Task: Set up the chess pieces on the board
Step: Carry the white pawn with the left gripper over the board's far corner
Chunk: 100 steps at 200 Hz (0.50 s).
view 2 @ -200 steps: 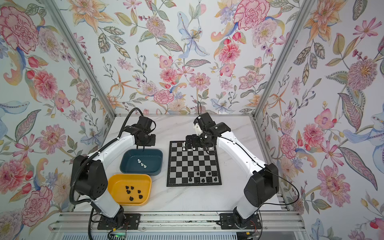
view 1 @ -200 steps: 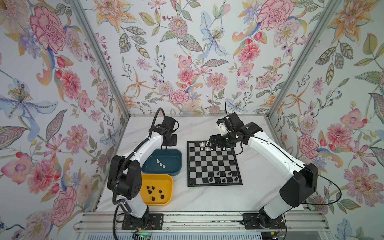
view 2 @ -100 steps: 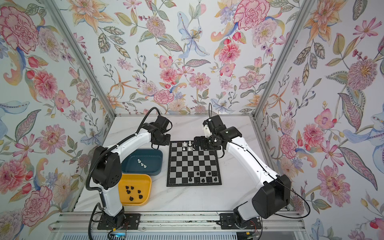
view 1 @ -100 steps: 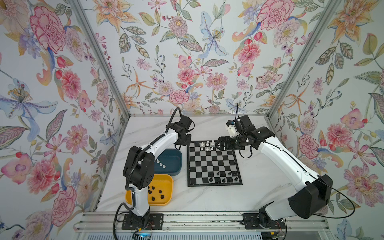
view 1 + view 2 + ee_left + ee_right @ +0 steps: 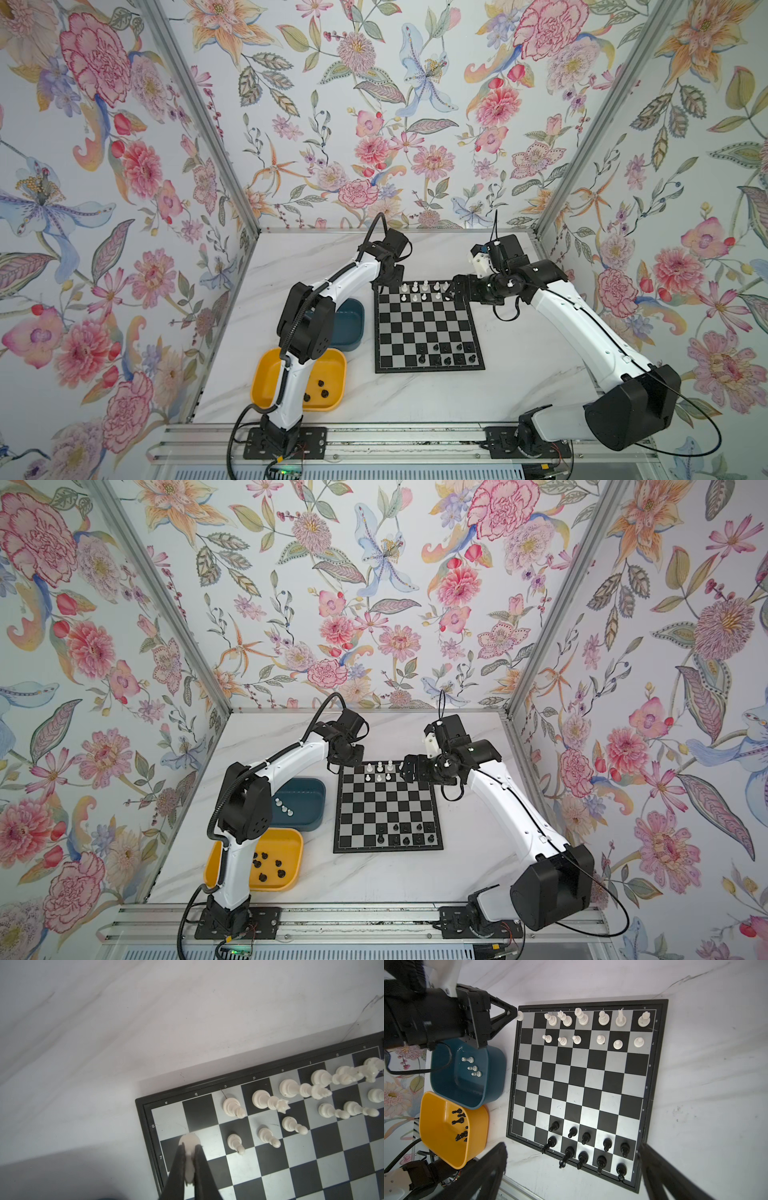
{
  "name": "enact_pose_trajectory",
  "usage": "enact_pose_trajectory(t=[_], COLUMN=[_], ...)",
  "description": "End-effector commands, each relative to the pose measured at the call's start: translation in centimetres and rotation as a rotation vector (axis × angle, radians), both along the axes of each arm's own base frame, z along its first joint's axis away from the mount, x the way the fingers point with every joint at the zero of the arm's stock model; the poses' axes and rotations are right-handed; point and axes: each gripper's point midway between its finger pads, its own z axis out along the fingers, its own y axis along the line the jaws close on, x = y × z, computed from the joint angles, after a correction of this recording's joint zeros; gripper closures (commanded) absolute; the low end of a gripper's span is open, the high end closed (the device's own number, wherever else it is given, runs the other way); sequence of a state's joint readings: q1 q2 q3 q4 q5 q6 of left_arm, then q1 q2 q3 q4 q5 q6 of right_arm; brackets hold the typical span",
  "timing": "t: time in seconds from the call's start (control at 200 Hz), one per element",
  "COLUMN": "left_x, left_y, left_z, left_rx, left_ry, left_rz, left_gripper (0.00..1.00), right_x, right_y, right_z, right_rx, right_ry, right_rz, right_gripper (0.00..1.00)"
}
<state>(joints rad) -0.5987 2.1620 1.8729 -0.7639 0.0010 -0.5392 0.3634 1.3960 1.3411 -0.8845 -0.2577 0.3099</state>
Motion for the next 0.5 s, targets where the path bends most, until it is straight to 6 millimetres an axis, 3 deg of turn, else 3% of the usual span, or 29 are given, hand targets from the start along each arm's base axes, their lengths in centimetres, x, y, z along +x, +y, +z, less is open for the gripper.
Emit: enact_pose_trajectory(t=[0.0,0.495], left_x=[-0.4,0.4], left_y=[-1.0,-1.8], left_z=[-1.3,-3.7], left_rx=[0.001,0.014], left_ry=[0.046,0.076], left_rz=[-0.015,-0.023], left_gripper=[1.0,1.0], right_x=[-0.4,-0.2], right_y=[-0.5,-1.7], right_z=[0.3,0.2], right_rx=[0.012,0.018], right_ry=[-0.012,-0.005], right_rz=[0.009,-0.018], right_gripper=[0.01,0.01])
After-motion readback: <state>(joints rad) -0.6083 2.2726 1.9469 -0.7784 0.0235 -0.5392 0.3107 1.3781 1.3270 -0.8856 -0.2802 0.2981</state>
